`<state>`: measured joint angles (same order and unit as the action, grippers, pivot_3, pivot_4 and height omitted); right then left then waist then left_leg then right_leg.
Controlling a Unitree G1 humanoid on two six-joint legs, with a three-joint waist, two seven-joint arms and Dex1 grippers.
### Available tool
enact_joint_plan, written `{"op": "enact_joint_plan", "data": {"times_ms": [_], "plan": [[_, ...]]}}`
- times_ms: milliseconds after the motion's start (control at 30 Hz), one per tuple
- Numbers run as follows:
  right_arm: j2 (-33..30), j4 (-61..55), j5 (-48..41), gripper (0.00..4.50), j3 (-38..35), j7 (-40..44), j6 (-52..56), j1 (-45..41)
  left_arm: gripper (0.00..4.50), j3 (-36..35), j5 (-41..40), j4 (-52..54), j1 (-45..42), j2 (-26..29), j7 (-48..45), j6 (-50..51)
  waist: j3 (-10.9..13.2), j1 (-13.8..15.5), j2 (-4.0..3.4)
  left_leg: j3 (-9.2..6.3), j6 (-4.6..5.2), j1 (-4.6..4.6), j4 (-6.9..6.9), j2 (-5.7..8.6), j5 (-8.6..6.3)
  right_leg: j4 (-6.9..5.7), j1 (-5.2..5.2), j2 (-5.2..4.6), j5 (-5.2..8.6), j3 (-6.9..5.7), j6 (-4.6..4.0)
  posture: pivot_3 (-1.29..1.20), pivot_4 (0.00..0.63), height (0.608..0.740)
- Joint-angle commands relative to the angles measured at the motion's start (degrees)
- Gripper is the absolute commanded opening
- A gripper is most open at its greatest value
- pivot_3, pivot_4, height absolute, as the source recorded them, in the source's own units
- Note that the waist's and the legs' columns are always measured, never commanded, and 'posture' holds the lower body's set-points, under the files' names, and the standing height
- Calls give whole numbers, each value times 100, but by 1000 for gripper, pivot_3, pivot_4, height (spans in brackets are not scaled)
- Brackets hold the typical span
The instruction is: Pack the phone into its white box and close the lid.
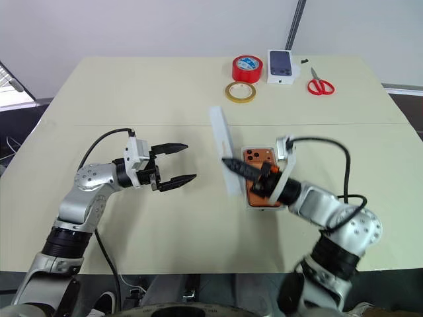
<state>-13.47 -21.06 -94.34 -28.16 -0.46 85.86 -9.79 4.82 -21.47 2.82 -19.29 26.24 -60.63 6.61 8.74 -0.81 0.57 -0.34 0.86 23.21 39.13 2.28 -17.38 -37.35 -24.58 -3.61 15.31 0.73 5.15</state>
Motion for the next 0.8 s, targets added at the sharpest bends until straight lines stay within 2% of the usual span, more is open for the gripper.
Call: {"op": "enact_joint_plan", "data": {"times_ms": [33, 167, 267, 367, 500, 800], "plan": [[-715, -264, -1503, 54, 772, -636, -1093, 286, 4421, 80, -77, 317, 47, -91, 84, 72, -1, -37, -2, 4, 1, -2, 1, 0, 0, 1, 1, 0, 0, 2, 0, 0, 150, 740], [-1084, -18, -1866, 54, 1311, -1134, -2109, 330, 4421, 185, -158, 439, 165, -128, 35, 234, -1, -55, -1, 7, 1, -15, 1, -7, 0, -5, 8, 8, 0, 3, 1, 0, 150, 740], [-1189, 164, -1866, 0, 1548, -1299, -2529, 299, 3603, 243, -167, 458, 240, -169, 5, 262, -2, -21, -2, 5, 2, -14, 0, -10, 0, -4, 8, 13, 1, 2, 1, 0, 150, 740], [-1174, 288, -1866, 0, 1732, -1421, -2844, 230, 2235, 343, -91, 432, 277, -287, 85, 217, -1, 7, -1, 6, 2, -9, 2, -10, 0, 1, 9, 12, 1, 2, 1, 0, 150, 740], [-1235, 510, -1866, 0, 1807, -1495, -3107, 211, 161, 530, 131, 139, 277, -626, 313, 26, -2, 20, -1, 5, 2, -7, 2, -10, 0, 6, 10, 10, 1, 2, 1, 0, 150, 740], [-1851, 579, -1651, 0, 1747, -1217, -3270, 266, 69, 714, 555, -822, -89, -1354, 767, -418, -5, 26, 3, 5, 4, -7, 2, -10, -1, 10, 13, 11, 0, 1, 1, 0, 150, 740]]}}
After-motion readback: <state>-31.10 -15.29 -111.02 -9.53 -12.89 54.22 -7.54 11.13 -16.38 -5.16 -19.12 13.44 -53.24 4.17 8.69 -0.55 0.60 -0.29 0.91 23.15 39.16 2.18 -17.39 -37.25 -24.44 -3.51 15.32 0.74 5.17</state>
